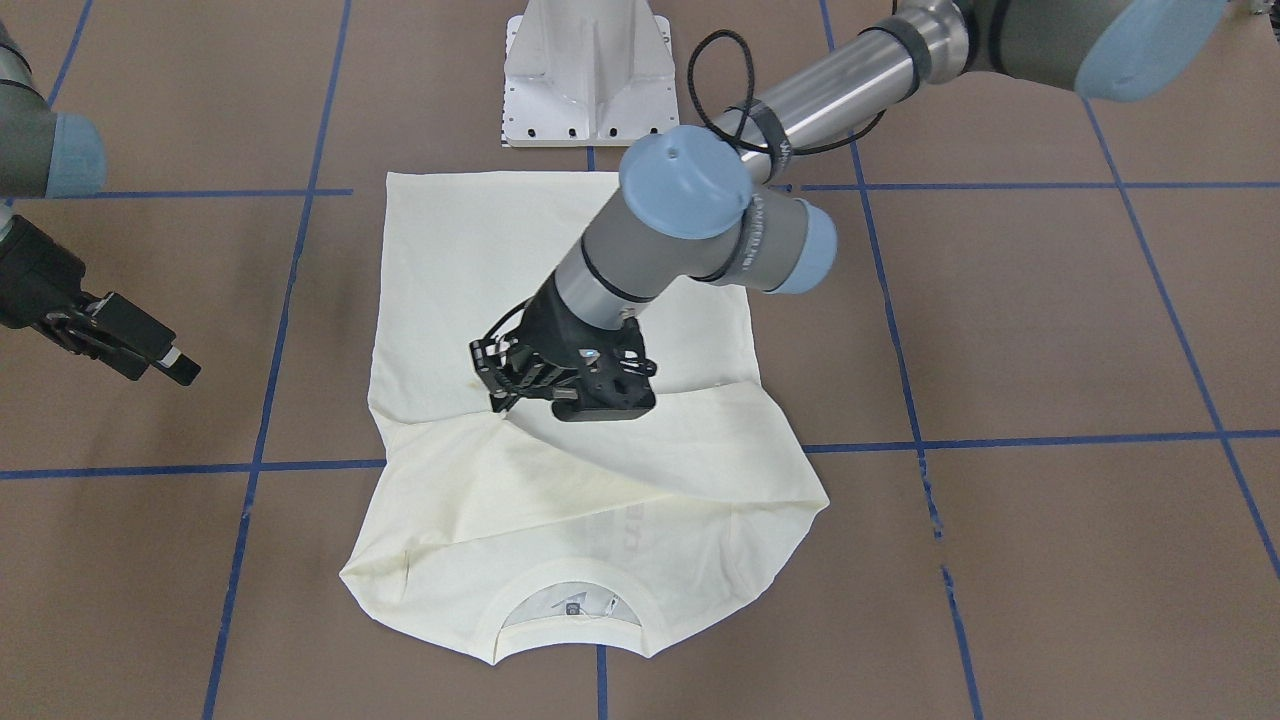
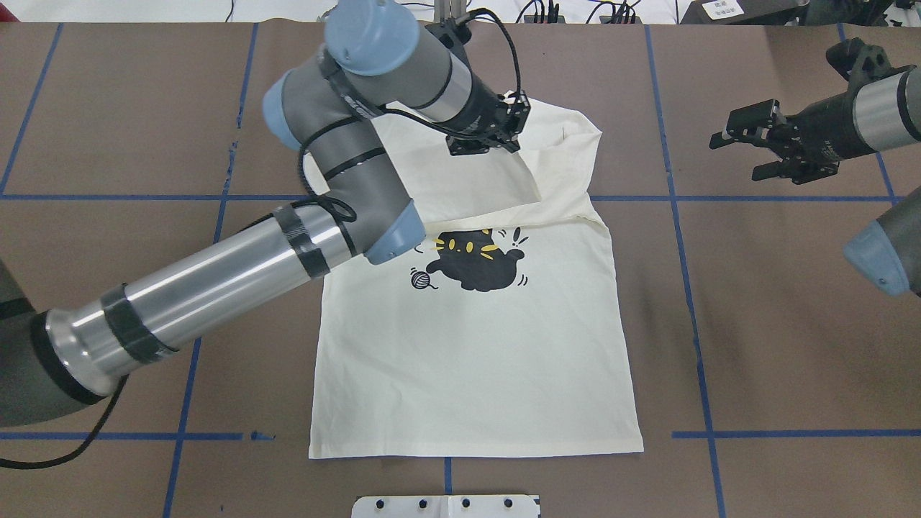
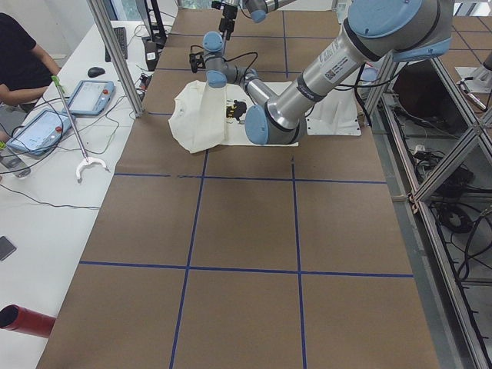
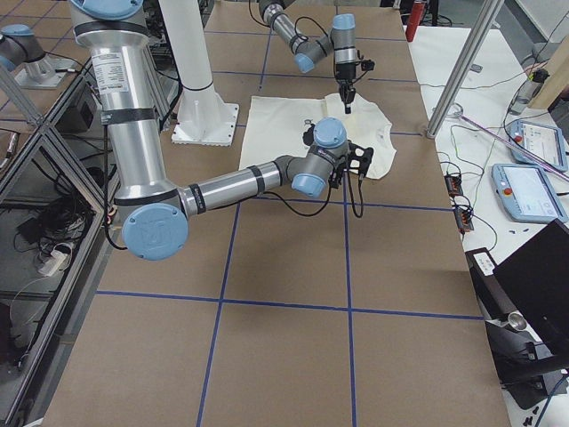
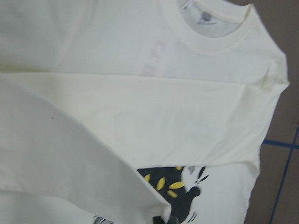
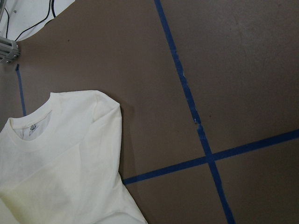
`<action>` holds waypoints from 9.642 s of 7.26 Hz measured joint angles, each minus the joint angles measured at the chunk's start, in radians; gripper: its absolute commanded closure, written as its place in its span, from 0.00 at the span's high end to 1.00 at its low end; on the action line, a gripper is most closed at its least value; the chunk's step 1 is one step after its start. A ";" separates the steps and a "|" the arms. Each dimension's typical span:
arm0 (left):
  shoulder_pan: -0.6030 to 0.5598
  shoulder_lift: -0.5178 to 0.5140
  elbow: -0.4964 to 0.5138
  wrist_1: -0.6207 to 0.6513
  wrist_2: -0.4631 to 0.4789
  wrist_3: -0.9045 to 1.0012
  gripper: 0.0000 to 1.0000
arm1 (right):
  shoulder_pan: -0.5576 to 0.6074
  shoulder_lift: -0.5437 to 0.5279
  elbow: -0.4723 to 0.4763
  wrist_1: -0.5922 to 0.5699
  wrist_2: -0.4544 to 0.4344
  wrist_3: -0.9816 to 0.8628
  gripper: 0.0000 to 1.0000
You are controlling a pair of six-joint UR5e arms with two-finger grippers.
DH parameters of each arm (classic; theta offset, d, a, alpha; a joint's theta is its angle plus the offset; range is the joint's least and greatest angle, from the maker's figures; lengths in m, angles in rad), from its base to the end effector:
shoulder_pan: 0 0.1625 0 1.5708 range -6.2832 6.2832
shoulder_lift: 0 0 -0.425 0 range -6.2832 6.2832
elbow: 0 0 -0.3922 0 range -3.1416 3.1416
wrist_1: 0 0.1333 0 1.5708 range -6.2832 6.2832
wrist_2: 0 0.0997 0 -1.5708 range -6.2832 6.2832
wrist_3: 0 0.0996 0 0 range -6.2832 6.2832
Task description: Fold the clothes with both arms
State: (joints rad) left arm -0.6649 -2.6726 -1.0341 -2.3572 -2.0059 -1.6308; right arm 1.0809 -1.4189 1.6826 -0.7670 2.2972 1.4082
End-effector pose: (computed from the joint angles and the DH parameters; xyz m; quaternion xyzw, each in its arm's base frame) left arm 0.5891 -0.5779 0.0669 0.0212 0.6332 -0.1439 0.7602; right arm -0.2025 -0.5224 0.4290 0.0284 -0.5647 0.1946 0.8015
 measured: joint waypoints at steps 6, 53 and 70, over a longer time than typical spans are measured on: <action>0.095 -0.048 0.052 -0.066 0.160 -0.069 0.92 | 0.007 -0.022 0.020 0.003 0.015 -0.017 1.00; 0.570 0.874 -1.290 0.812 0.372 -0.410 0.00 | -1.132 -0.294 0.778 -0.671 -0.966 0.701 0.00; -0.061 0.434 -0.228 0.204 0.340 0.089 0.06 | -0.314 0.478 -0.344 -0.541 -0.659 -0.096 0.00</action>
State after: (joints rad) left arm -0.7255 -2.2384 -1.2619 -2.1536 -1.6656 -1.5420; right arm 0.7672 -0.9410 1.3385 -1.3080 1.6386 1.3124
